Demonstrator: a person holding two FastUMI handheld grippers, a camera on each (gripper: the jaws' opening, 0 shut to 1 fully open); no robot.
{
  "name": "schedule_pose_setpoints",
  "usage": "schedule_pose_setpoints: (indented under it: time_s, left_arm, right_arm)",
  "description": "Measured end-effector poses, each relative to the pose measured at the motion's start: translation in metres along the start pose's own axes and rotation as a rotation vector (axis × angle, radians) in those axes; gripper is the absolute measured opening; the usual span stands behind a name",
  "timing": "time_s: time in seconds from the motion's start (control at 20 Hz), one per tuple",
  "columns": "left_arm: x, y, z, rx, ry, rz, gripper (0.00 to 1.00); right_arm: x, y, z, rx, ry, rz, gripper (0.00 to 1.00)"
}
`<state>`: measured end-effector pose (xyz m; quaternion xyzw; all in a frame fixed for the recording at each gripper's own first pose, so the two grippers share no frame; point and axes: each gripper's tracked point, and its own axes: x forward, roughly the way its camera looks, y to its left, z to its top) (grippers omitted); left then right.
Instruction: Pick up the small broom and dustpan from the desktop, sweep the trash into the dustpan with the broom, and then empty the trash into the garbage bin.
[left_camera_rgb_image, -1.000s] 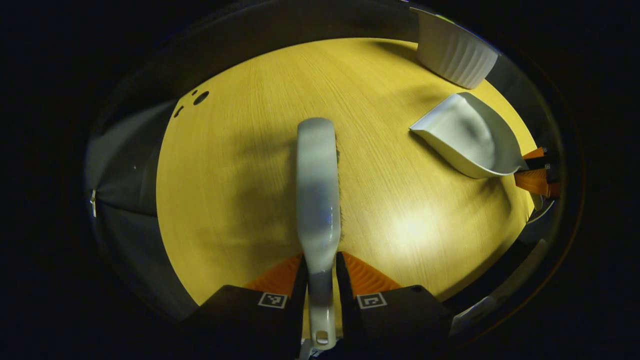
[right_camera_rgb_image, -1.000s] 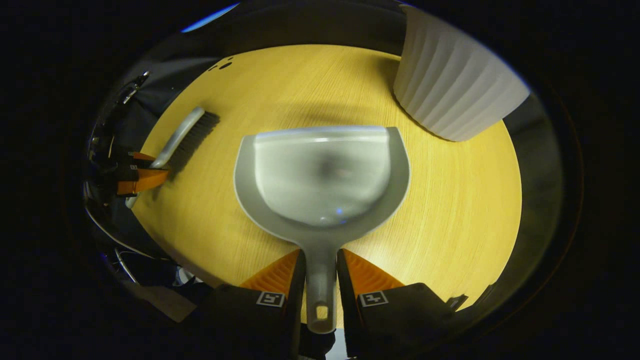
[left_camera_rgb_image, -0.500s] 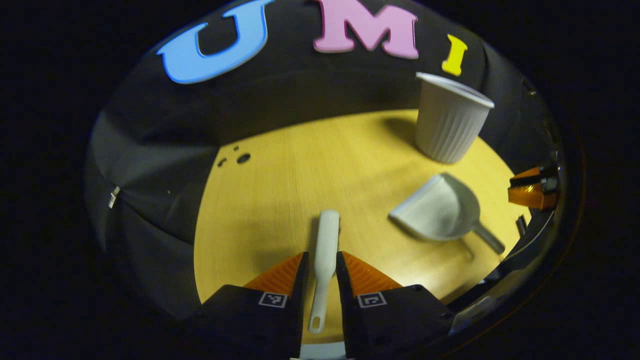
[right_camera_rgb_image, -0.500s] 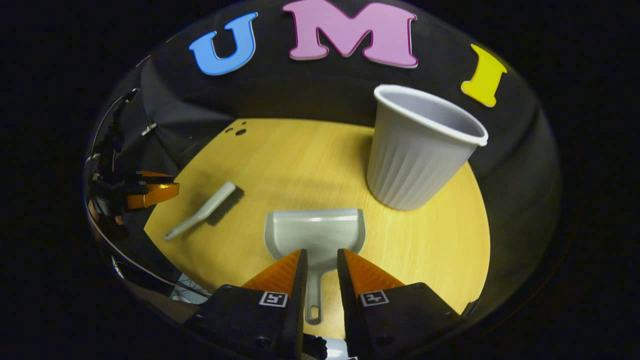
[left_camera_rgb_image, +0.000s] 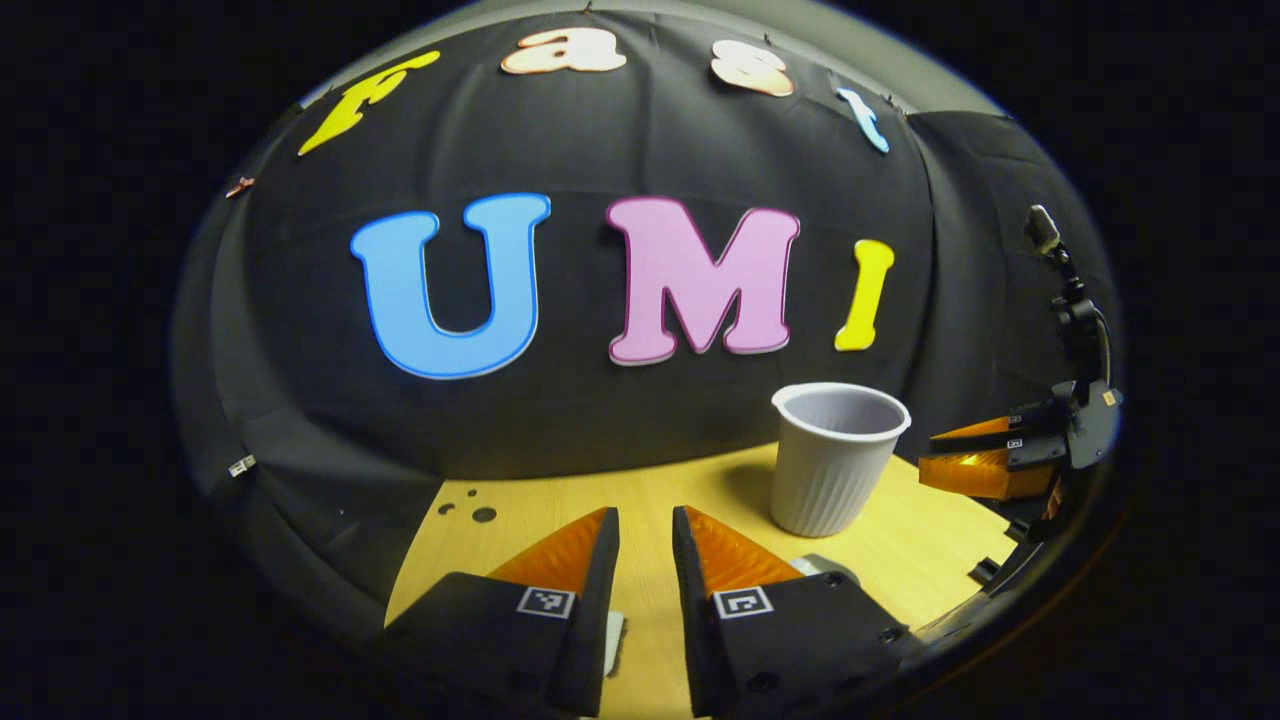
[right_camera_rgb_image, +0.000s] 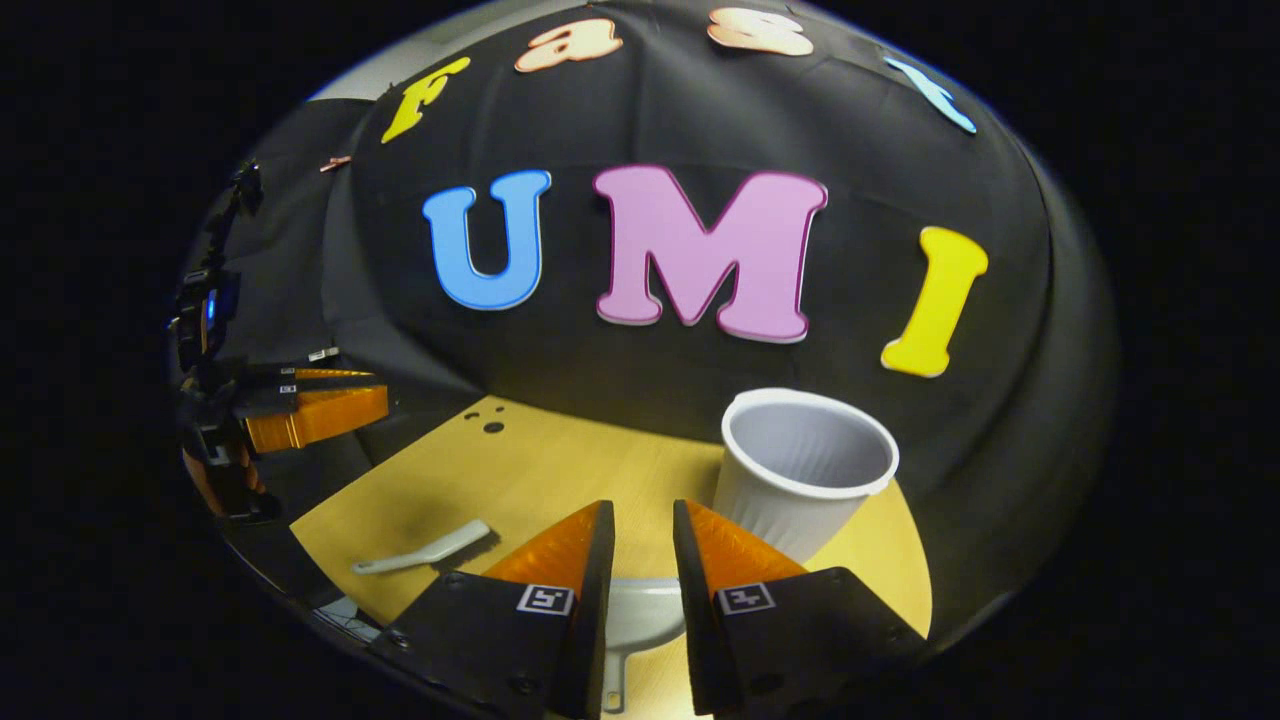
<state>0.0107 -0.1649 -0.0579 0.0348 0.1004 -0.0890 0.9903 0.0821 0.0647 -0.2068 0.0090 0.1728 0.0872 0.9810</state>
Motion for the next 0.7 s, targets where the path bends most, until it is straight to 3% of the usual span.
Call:
schedule_pose_setpoints:
  time_s: [0.25, 0.3, 0.35, 0.4, 0.7]
  left_arm:
    - [-0.011, -0.012, 0.010, -0.026, -0.040, -0.029, 0.35]
    - [-0.010, -0.015, 0.008, -0.025, -0.033, -0.029, 0.38]
    - [-0.007, -0.015, 0.008, -0.025, -0.026, -0.027, 0.39]
    - [-0.006, -0.015, 0.009, -0.028, -0.021, -0.024, 0.39]
    - [-0.012, 0.002, 0.003, -0.018, -0.005, 0.029, 0.41]
  right_arm:
    - [-0.006, 0.004, 0.015, -0.022, -0.055, -0.001, 0.36]
    - [-0.006, 0.007, 0.013, -0.018, -0.049, 0.000, 0.43]
    - [-0.005, 0.009, 0.013, -0.016, -0.045, 0.004, 0.40]
    - [-0.005, 0.009, 0.013, -0.015, -0.043, 0.007, 0.36]
    - [0.003, 0.016, 0.010, -0.036, -0.055, 0.023, 0.44]
